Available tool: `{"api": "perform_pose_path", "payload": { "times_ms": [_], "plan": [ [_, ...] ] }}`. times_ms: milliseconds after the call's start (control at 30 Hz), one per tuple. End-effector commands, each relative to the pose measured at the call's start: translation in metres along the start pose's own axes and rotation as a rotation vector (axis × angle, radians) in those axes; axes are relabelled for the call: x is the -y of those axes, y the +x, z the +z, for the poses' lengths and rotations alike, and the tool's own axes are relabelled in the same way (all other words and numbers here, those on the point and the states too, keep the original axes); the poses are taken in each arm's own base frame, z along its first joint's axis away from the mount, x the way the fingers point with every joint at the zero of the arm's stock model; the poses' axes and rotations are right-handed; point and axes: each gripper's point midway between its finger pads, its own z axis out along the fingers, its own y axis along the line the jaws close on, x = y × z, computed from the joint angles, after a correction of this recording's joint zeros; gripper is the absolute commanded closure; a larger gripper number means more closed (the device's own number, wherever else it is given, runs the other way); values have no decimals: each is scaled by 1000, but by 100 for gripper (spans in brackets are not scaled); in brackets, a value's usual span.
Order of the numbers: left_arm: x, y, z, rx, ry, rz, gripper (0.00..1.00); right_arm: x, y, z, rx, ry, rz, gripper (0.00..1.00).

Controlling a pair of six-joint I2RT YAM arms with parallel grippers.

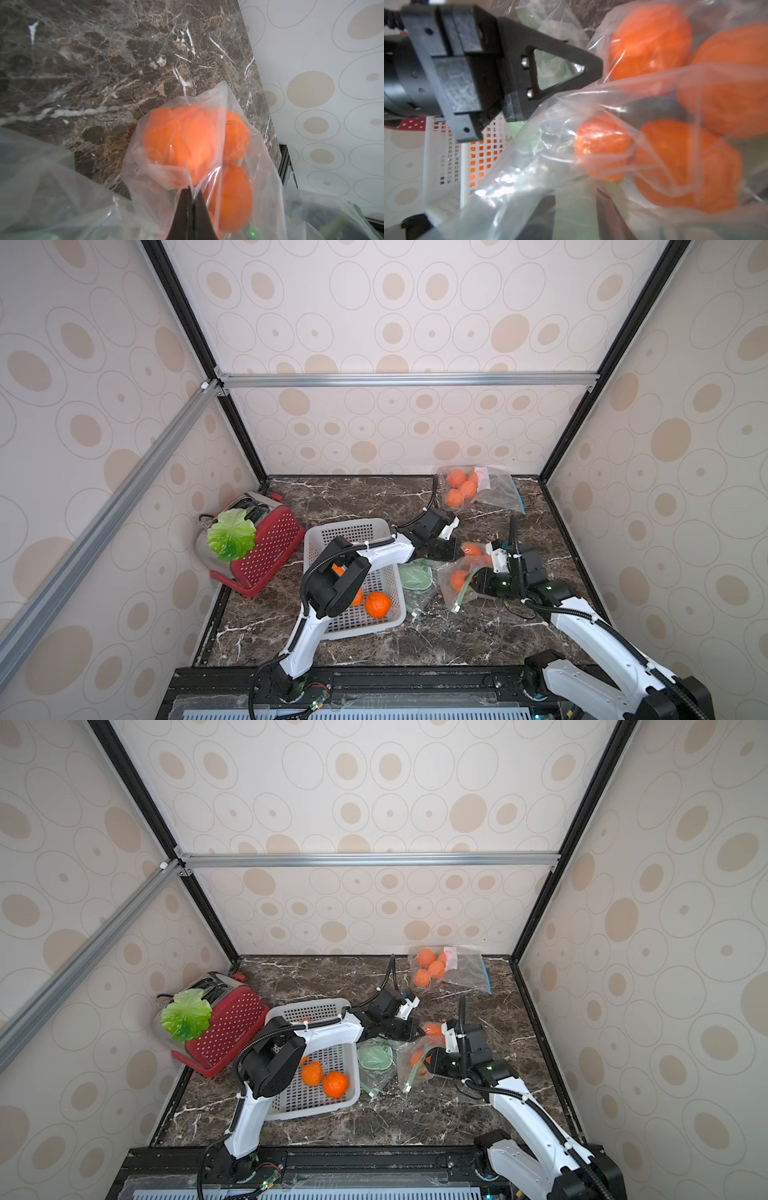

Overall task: Open the zip-top bag and take out the orange
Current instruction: Pick up the orange from the zipper food storage bag.

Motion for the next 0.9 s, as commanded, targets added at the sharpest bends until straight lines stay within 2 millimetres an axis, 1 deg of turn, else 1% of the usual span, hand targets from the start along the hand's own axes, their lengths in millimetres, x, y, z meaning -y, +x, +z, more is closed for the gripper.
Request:
{"api": "perform_pose_path", "payload": {
  "times_ms": [0, 67, 133, 233, 267, 300, 333, 400, 467, 567, 667, 767, 867],
  "plan": [
    [-2, -6, 4, 14, -18, 13, 100, -21, 8, 0, -63, -122, -10, 63],
    [-1, -7, 5, 19, -10, 5, 100, -16, 3, 6, -28, -112, -8, 63],
    [1, -7, 4, 23, 3, -1, 100, 1, -6, 11, 16, -22, 30, 62],
    [-2, -4, 5, 17, -4, -3, 100, 15, -19, 12, 66, 76, 53, 57],
    [-3, -3, 5, 15, -6, -4, 100, 17, -23, 12, 77, 90, 54, 55],
    [-4, -2, 6, 16, -5, -6, 100, 19, -27, 12, 88, 106, 52, 50],
    [-4, -2, 7, 14, -1, -11, 100, 20, -29, 13, 85, 118, 48, 43],
    [-4, -1, 9, 11, 15, -22, 100, 25, -32, 16, 78, 150, 43, 37],
    [-4, 0, 10, 12, 20, -28, 100, 30, -29, 23, 53, 178, 36, 35],
    [-7, 2, 11, 10, 10, -27, 100, 31, -21, 33, 6, 213, -4, 34],
    [-8, 3, 12, 8, 6, -26, 100, 44, -16, 42, -11, 289, -30, 33],
    [-8, 3, 13, 6, 10, -28, 100, 48, -7, 54, -59, 297, -25, 33],
    [-9, 3, 13, 4, 7, -26, 100, 59, -1, 62, -81, 389, -60, 32]
  ]
}}
